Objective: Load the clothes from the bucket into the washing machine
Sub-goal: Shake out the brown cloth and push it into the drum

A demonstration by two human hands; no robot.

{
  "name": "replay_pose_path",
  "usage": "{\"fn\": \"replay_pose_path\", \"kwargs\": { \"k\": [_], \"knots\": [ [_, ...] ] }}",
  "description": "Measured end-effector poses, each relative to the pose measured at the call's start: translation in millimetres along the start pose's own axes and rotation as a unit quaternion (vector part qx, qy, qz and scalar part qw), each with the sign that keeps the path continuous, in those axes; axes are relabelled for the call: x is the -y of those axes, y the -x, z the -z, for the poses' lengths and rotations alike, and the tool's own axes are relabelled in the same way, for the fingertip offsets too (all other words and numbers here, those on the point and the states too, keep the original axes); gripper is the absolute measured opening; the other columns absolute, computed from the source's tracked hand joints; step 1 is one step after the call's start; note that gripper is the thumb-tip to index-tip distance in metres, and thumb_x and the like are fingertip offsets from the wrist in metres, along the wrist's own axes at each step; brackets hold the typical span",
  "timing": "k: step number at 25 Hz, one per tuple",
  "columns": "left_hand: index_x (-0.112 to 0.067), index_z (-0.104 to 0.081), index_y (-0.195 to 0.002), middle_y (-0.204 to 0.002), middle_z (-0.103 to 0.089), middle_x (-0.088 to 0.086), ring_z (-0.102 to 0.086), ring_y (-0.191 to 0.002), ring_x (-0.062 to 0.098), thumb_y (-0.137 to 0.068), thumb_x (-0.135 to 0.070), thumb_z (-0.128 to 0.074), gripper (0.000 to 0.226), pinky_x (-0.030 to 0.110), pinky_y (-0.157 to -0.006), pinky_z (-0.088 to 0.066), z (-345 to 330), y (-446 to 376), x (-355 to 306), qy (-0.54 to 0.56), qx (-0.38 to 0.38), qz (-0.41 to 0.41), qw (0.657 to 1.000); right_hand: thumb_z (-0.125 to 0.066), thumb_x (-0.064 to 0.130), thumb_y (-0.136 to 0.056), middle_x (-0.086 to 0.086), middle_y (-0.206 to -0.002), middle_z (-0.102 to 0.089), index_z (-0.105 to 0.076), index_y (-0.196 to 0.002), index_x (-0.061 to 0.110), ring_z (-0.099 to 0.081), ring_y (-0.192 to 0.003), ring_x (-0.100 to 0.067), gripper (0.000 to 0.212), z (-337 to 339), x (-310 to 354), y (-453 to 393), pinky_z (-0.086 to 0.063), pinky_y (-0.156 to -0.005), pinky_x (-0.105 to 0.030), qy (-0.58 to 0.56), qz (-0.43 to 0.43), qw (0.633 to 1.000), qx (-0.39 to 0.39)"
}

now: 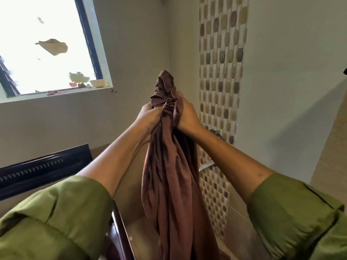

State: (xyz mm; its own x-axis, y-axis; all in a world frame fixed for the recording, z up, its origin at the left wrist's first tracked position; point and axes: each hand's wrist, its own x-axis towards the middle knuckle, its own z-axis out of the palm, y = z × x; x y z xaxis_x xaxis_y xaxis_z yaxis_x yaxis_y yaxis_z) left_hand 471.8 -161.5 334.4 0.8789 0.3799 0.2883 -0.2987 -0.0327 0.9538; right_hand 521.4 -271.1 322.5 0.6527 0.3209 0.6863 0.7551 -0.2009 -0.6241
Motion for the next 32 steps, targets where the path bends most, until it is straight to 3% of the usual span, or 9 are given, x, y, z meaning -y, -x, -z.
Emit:
{"fn": "replay_pose_path", "kwargs": {
  "k": [2,5,7,14,18,23,27,30,32],
  "knots": [
    [-0.011,-0.067,-0.074,-0.066,-0.067,0.001,-0.061,-0.061,0.014,-0.079,-0.005,-0.071,0.009,0.029,-0.067,-0.050,4.3,-2.5,-6.4,-0.035,0.010,-0.004,0.999,-0.060,0.015,-0.085,-0.013,-0.094,-0.063,-0.043,-0.119,0.001,-0.062,-0.087,-0.030,0.040,-2.1,-4.1,-0.2,-0.052,-0.084,-0.048,0.021,-0.003,1.000,0.023],
    [-0.010,-0.068,-0.077,-0.073,-0.067,0.008,-0.063,-0.067,0.022,-0.071,-0.001,-0.068,0.010,0.035,-0.072,-0.054,5.9,-3.8,-10.9,-0.062,0.031,-0.009,0.998,-0.052,0.000,-0.095,-0.022,-0.126,-0.055,-0.042,-0.131,-0.007,-0.058,-0.093,-0.012,0.038,1.7,1.8,9.7,-0.048,-0.087,-0.010,-0.218,-0.058,0.971,0.081],
    [-0.010,-0.068,-0.076,-0.069,-0.068,0.007,-0.065,-0.064,0.022,-0.074,0.006,-0.062,0.018,0.037,-0.071,-0.057,12.0,-4.0,-15.1,-0.039,0.010,-0.020,0.999,-0.062,0.008,-0.091,-0.015,-0.126,-0.059,-0.050,-0.131,0.002,-0.063,-0.102,-0.018,0.042,6.9,-9.8,21.5,-0.051,-0.092,-0.018,-0.256,-0.101,0.945,0.179],
    [-0.007,-0.068,-0.084,-0.069,-0.073,0.010,-0.072,-0.061,0.022,-0.080,0.013,-0.056,0.024,0.032,-0.059,-0.058,75.8,-18.1,-37.2,0.061,-0.090,-0.036,0.993,-0.053,0.014,-0.086,-0.009,-0.077,-0.062,-0.056,-0.071,0.012,-0.054,-0.057,-0.017,0.015,12.9,-94.4,81.4,-0.043,-0.048,-0.024,0.199,-0.185,0.839,0.471],
    [-0.010,-0.071,-0.087,-0.091,-0.069,0.020,-0.072,-0.075,0.030,-0.076,0.009,-0.060,0.024,0.044,-0.072,-0.060,103.0,-21.0,-34.1,0.045,-0.124,-0.026,0.991,-0.051,0.019,-0.082,-0.008,-0.074,-0.062,-0.057,-0.071,0.012,-0.066,-0.074,-0.032,0.014,30.9,-138.2,74.2,-0.052,-0.062,-0.033,0.408,-0.165,0.859,0.262],
    [-0.017,-0.068,-0.072,-0.078,-0.068,0.012,-0.068,-0.072,0.029,-0.071,0.007,-0.062,0.025,0.044,-0.074,-0.060,126.9,-14.9,-24.1,0.056,-0.211,-0.034,0.975,-0.039,0.004,-0.091,-0.005,-0.085,-0.060,-0.056,-0.103,0.010,-0.052,-0.073,-0.022,0.022,88.0,-118.9,51.0,-0.032,-0.063,-0.029,0.224,-0.087,0.952,-0.191],
    [-0.018,-0.069,-0.064,-0.071,-0.067,0.006,-0.066,-0.065,0.022,-0.071,0.005,-0.061,0.026,0.039,-0.071,-0.060,128.5,-7.8,-15.6,0.040,-0.212,-0.035,0.976,-0.041,0.009,-0.091,-0.016,-0.112,-0.067,-0.065,-0.118,0.016,-0.061,-0.100,-0.038,0.036,86.6,-138.5,46.9,-0.043,-0.072,-0.032,0.332,-0.242,0.911,0.038],
    [-0.015,-0.071,-0.082,-0.081,-0.069,0.010,-0.067,-0.070,0.025,-0.072,0.003,-0.061,0.023,0.041,-0.075,-0.060,127.0,-0.1,-9.7,0.077,-0.233,-0.050,0.968,-0.041,0.008,-0.091,-0.014,-0.101,-0.069,-0.069,-0.113,0.010,-0.063,-0.094,-0.030,0.036,102.6,-103.5,26.7,-0.041,-0.071,-0.030,0.087,-0.253,0.943,-0.198],
    [-0.008,-0.067,-0.107,-0.095,-0.069,0.015,-0.070,-0.078,0.028,-0.075,-0.009,-0.066,0.032,0.042,-0.074,-0.059,111.7,-5.2,-4.1,0.202,-0.247,-0.060,0.946,-0.038,0.008,-0.093,-0.006,-0.080,-0.064,-0.069,-0.105,0.002,-0.059,-0.073,-0.020,0.033,104.9,-65.8,-3.8,-0.044,-0.062,-0.026,-0.268,-0.253,0.866,-0.337]
  ]
}}
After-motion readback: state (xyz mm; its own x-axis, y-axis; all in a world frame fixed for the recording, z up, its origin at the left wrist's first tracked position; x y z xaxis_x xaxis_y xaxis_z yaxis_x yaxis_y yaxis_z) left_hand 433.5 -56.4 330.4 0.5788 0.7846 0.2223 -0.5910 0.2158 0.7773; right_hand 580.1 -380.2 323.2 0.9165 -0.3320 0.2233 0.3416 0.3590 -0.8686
